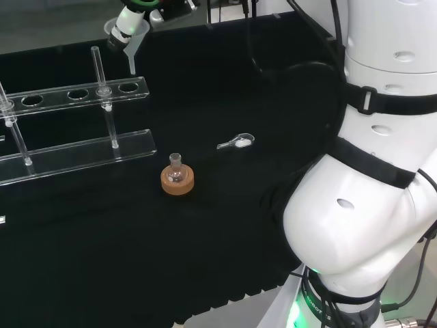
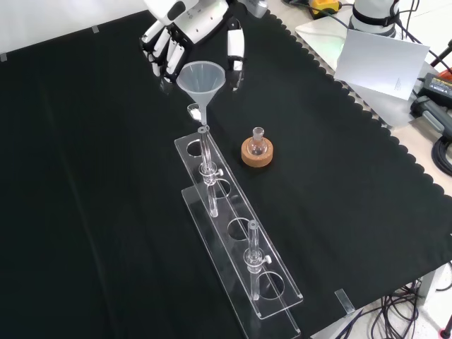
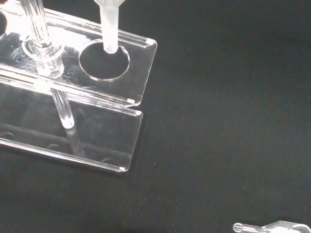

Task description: Place the funnel on the round-bottom flask.

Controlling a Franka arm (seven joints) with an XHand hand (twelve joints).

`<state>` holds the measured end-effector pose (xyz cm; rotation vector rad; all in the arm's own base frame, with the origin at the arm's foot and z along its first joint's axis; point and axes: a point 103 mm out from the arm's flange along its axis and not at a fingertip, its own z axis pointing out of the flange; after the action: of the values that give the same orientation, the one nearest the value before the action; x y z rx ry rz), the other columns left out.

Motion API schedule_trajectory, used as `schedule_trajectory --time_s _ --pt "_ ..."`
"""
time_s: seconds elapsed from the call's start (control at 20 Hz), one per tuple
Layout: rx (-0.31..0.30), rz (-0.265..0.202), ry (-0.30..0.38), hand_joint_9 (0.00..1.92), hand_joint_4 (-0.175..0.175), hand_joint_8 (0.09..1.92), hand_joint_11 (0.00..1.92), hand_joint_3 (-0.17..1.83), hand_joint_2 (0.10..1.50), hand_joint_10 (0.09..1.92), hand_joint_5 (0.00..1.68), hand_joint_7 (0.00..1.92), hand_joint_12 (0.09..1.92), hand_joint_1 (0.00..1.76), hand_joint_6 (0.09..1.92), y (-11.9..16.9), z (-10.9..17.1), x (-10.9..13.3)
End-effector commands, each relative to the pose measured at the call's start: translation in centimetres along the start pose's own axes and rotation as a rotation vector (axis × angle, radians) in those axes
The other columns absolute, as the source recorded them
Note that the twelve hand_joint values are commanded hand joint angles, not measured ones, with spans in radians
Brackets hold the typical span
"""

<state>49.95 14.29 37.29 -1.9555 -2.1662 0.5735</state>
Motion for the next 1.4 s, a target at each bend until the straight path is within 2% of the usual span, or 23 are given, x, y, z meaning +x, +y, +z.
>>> schedule_trajectory --time_s 0.05,0.3,0.55,0.8,0.95,1.15,1.4 --pt "-0.011 0.025 0.018 0.42 0.031 0.47 0.00 0.04 0.80 0.55 0.70 0.98 1.27 0.65 0.09 -0.4 0.3 -0.2" --pt "-0.024 0.037 0.017 0.41 0.035 0.47 0.00 0.05 0.80 0.54 0.70 0.99 1.27 0.65 0.10 -1.1 0.3 -0.3" --pt "-0.037 0.022 -0.006 0.41 0.036 0.47 0.00 0.05 0.80 0.54 0.71 0.99 1.28 0.65 0.10 -1.4 0.4 -0.7" --pt "-0.048 0.021 0.002 0.41 0.036 0.47 0.00 0.05 0.80 0.54 0.71 0.99 1.28 0.66 0.10 -1.4 0.2 -1.8" --pt "-0.073 0.020 0.025 0.41 0.036 0.46 0.00 0.05 0.80 0.54 0.71 0.99 1.28 0.66 0.10 -2.5 -0.1 -1.5" --pt "-0.081 0.041 0.014 0.41 0.035 0.46 0.00 0.05 0.80 0.54 0.71 1.00 1.28 0.65 0.10 -4.0 0.2 -0.6" --pt "-0.075 0.069 0.007 0.41 0.035 0.46 0.00 0.05 0.80 0.54 0.71 0.99 1.28 0.65 0.10 -5.0 0.9 -1.6"
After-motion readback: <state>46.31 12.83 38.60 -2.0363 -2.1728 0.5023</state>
